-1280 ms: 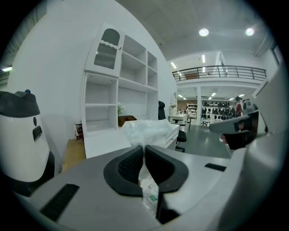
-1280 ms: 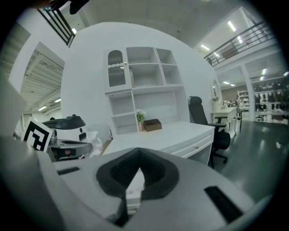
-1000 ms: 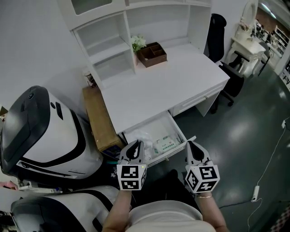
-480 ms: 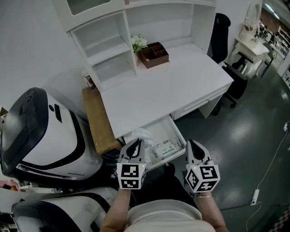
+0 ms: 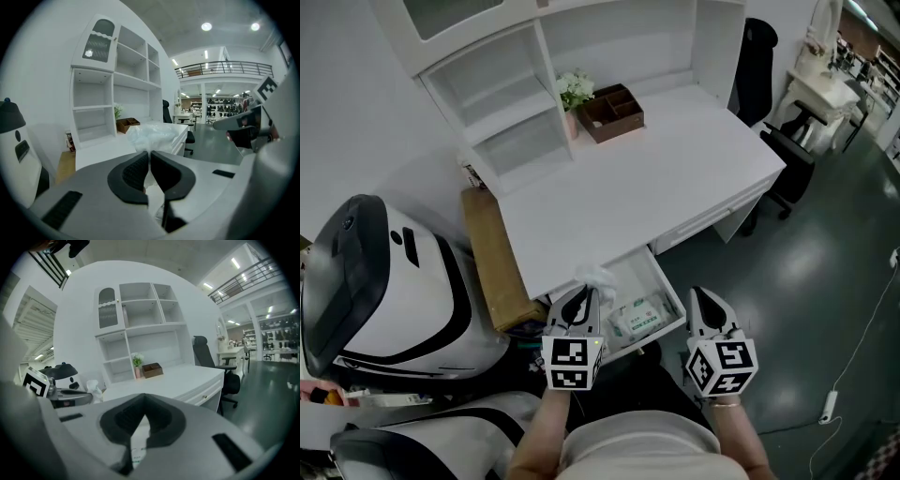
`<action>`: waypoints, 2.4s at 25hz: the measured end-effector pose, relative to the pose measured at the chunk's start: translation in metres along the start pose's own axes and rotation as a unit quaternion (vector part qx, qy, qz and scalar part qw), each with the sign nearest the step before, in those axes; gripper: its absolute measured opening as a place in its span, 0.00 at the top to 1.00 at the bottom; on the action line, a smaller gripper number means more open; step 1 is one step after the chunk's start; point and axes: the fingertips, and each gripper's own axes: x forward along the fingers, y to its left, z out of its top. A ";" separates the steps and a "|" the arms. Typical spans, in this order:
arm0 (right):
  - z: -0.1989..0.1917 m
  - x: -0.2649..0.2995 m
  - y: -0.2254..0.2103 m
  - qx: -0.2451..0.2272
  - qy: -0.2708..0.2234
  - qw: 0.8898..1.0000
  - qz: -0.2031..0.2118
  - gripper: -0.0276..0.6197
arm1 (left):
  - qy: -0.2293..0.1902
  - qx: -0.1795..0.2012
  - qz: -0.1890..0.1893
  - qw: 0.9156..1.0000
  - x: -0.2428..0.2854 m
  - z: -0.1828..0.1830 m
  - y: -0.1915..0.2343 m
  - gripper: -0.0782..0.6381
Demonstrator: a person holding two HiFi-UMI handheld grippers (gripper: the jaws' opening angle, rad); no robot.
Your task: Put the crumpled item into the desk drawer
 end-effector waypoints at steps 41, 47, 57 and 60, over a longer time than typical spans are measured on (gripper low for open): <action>-0.023 0.040 -0.078 0.042 0.057 0.997 -0.044 0.95 | 0.244 0.020 -0.064 0.967 0.147 -0.159 -0.038 0.88; -0.024 0.045 -0.083 0.042 0.060 0.996 -0.047 0.95 | 0.289 0.023 -0.065 0.955 0.162 -0.187 -0.034 0.88; -0.028 0.049 -0.086 0.041 0.067 0.996 -0.051 0.95 | 0.333 0.024 -0.062 0.941 0.174 -0.218 -0.030 0.88; -0.029 0.048 -0.086 0.041 0.070 0.995 -0.052 0.95 | 0.345 0.017 -0.053 0.937 0.176 -0.226 -0.027 0.88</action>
